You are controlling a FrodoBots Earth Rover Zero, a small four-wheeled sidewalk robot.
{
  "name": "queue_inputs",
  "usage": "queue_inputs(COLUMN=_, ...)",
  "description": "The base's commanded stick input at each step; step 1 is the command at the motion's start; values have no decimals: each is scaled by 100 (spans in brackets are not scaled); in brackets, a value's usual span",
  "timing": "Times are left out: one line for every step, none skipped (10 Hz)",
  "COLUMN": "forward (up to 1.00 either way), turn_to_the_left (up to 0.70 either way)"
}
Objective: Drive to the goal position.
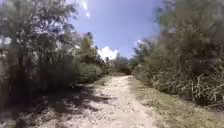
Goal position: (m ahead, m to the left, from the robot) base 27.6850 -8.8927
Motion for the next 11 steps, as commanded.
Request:
queue_inputs(forward=50, turn_to_the_left=0)
queue_inputs(forward=50, turn_to_the_left=0)
queue_inputs(forward=50, turn_to_the_left=0)
queue_inputs(forward=50, turn_to_the_left=0)
queue_inputs(forward=50, turn_to_the_left=0)
queue_inputs(forward=50, turn_to_the_left=0)
queue_inputs(forward=50, turn_to_the_left=0)
queue_inputs(forward=50, turn_to_the_left=0)
queue_inputs(forward=50, turn_to_the_left=0)
queue_inputs(forward=50, turn_to_the_left=0)
queue_inputs(forward=50, turn_to_the_left=0)
